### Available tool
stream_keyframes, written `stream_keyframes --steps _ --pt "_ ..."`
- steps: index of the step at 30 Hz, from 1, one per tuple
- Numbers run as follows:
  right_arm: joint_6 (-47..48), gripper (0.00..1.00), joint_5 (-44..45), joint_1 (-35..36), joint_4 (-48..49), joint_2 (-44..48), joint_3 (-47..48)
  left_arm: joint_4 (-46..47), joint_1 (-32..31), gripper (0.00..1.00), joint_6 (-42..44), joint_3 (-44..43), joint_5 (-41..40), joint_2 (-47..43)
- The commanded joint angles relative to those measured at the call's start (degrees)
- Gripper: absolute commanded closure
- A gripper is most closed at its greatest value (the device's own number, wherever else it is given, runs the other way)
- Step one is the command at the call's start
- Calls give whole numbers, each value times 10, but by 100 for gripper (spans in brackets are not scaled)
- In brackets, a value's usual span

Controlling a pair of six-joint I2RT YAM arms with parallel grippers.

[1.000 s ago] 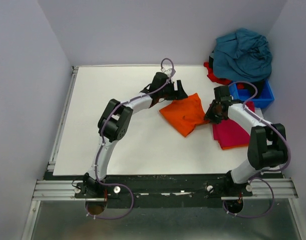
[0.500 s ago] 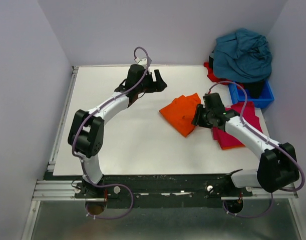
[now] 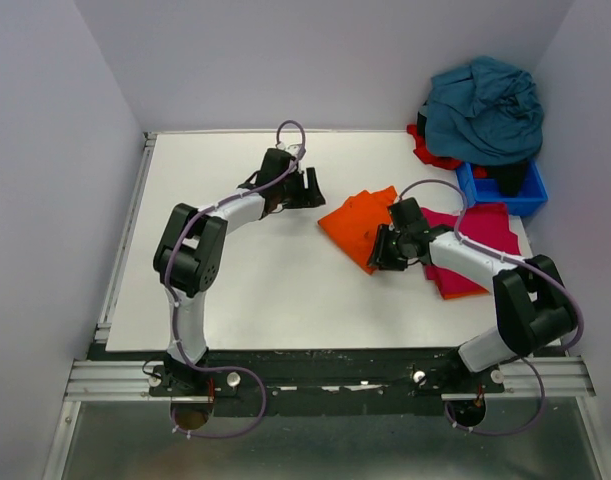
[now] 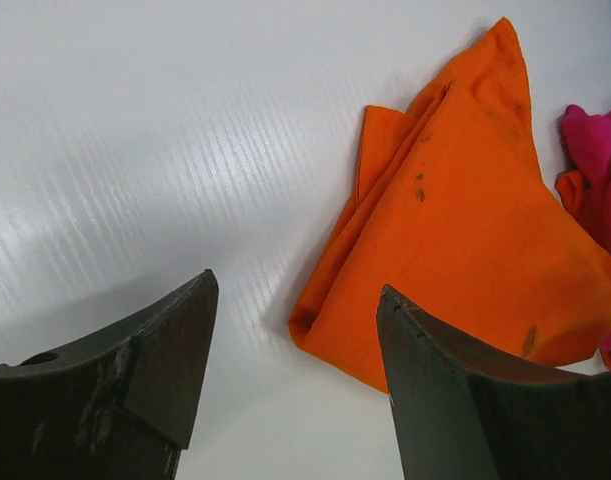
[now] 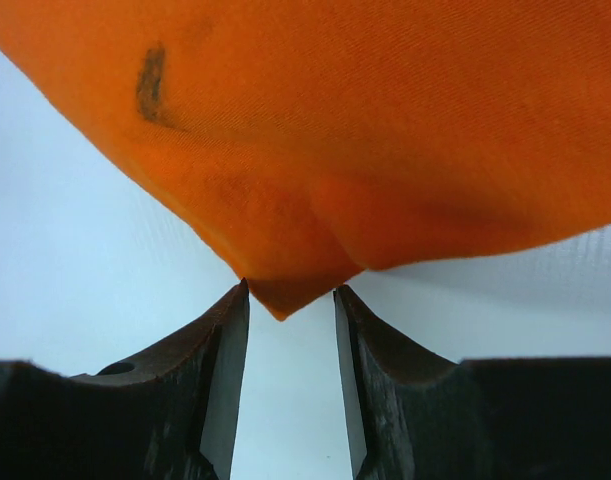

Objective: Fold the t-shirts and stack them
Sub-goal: Fold the long partially folded tshirt into a neat square

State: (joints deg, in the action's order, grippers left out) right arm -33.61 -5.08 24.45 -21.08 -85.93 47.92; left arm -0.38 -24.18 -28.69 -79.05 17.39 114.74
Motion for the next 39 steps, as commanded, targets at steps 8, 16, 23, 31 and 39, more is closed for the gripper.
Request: stream_keyframes --steps 8,16,23,31,39 --pt "-30 93 -33 5 29 -22 -19 0 1 28 21 -23 57 45" --pt "-37 99 -44 5 -45 60 -65 35 0 31 -6 35 88 15" --pt "-14 96 -28 5 -95 125 -85 74 -18 34 -51 144 85 -53" --pt "-9 95 -37 5 -86 127 -92 96 -48 35 -68 199 84 -83" --pt "-6 96 -41 5 -78 118 -93 86 -53 52 -68 175 77 -49"
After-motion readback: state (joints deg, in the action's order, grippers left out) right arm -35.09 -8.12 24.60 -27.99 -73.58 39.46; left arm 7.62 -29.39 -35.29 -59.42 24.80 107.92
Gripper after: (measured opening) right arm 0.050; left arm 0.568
